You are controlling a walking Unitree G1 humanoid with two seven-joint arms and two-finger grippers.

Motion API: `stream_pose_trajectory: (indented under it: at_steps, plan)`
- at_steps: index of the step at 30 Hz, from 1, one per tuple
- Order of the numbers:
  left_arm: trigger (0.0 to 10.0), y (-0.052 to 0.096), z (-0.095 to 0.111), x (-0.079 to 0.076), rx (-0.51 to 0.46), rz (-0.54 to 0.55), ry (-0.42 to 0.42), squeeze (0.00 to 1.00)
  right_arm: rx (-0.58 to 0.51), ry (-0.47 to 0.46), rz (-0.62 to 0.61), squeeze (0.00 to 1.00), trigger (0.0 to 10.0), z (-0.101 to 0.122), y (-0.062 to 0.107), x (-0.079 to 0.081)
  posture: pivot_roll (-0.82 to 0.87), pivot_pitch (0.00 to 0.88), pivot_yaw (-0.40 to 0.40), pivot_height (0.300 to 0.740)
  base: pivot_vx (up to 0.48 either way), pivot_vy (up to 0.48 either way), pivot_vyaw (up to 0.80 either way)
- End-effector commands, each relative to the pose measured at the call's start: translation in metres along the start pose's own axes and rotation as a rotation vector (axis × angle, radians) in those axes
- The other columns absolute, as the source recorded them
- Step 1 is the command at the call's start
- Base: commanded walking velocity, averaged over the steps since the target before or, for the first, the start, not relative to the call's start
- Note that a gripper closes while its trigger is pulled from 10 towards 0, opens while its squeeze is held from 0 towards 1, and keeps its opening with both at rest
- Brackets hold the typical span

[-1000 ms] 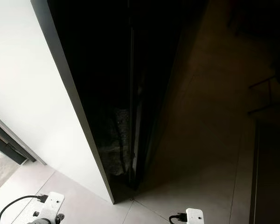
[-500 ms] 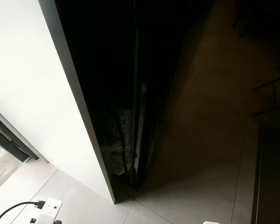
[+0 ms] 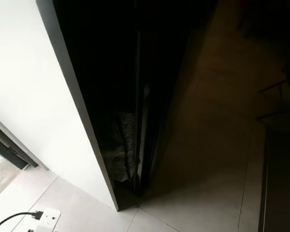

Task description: Restocking fridge

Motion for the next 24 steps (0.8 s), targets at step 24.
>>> stream_pose_trajectory:
  at_steps: [24]
  plan:
    - [10.0, 0.0, -0.0024, -0.0051, 0.02, -0.016, -0.015, 0.0, -0.003, -0.018, -0.001, 0.0, 10.0, -0.0007, -0.0004, 0.0018, 0.05, 0.078, -0.035, 0.74, 0.0, 0.112, 0.0]
Point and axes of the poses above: a point about 5 cm out from each wrist's last joint towards the gripper, its own y axis pointing back from the gripper into the wrist, its own z axis along the axis of the wrist's last joint, x = y × z, the point moved 2 cm from there along -y, pointing out of the wrist towards the gripper, and after that the axes turned 9 degrees about -y, right-handed, at the moved point
